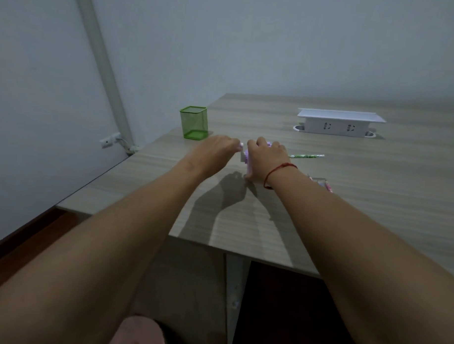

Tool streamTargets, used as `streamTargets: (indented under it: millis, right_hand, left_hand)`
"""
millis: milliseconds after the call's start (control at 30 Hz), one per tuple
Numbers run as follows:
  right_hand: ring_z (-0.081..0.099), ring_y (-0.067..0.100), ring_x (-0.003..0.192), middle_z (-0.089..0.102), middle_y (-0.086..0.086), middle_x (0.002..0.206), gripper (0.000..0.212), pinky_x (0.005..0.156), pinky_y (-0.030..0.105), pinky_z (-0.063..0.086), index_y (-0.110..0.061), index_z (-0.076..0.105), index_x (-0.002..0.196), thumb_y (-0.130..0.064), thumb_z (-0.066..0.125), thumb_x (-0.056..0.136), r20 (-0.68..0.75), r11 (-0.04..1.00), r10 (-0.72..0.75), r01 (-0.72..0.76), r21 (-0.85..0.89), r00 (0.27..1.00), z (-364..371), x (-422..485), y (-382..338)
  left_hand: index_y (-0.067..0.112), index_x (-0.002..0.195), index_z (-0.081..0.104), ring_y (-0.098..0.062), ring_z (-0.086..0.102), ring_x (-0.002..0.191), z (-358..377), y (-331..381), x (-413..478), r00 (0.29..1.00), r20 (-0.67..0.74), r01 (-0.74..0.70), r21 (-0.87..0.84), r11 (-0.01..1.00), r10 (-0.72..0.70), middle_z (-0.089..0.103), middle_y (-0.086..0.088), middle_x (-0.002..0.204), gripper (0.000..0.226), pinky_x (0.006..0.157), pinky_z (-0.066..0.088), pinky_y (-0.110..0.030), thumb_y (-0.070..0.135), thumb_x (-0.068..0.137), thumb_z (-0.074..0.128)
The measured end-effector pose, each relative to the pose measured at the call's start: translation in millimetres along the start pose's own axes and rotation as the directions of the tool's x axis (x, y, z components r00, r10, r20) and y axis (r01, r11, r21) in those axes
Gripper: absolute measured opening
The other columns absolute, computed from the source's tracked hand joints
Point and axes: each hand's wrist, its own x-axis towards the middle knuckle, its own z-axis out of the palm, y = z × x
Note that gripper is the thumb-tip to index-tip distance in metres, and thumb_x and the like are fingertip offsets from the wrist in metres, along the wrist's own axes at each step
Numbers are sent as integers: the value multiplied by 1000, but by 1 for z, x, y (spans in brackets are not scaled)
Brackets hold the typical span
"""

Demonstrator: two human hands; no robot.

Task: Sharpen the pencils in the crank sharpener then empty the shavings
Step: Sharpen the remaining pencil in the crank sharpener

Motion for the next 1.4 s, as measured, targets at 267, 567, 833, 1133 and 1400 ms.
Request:
streamTargets:
  millis: [267, 567, 833, 1133, 1400]
  right_hand:
    - [51, 38, 117, 47, 13, 131, 62, 96, 42, 41, -12, 44, 128, -35, 71, 77, 34, 1000, 16, -17, 19, 999, 2, 5, -1]
    - [52, 37, 111, 49, 11, 128, 70, 93, 42, 41, -14, 44, 128, -44, 71, 71, -9, 999, -32, 32, 16, 999, 5, 3, 3]
    - [52, 34, 111, 49, 10, 128, 75, 94, 42, 41, -14, 41, 132, -46, 72, 72, 19, 999, -36, 36, -18, 999, 1, 4, 4]
    - [54, 38, 113, 50, 12, 126, 53, 91, 42, 42, -13, 44, 127, -38, 61, 85, -13, 999, -7, 7, -36, 1000, 1, 3, -1]
    - [53, 36, 118, 49, 12, 128, 57, 96, 41, 39, -15, 44, 127, -39, 66, 80, 71, 1000, 1, -1, 2, 997, -2, 14, 1]
  left_hand:
    - [5, 108, 62, -33, 64, 87, 15, 19, -24, 991, 111, 73, -22, 997, -70, 68, -18, 97, 19, 69, 44, -34, 8, 95, 50]
    - [11, 106, 66, -26, 64, 94, 45, 9, -5, 933, 319, 167, 25, 986, -166, 67, -10, 104, 19, 81, 48, -33, 17, 92, 53]
    - [10, 106, 61, -32, 62, 101, 30, -20, 37, 983, 132, 106, 159, 982, -128, 64, -12, 106, 22, 68, 42, -37, 7, 95, 43]
    - [3, 99, 61, -32, 62, 82, 11, 2, -6, 993, -117, 5, -6, 1000, -6, 65, -16, 91, 11, 65, 46, -39, 4, 93, 51]
    - [7, 103, 62, -27, 61, 90, 41, 16, -32, 990, 99, 106, -84, 991, -98, 63, -10, 102, 16, 71, 43, -30, 12, 94, 50]
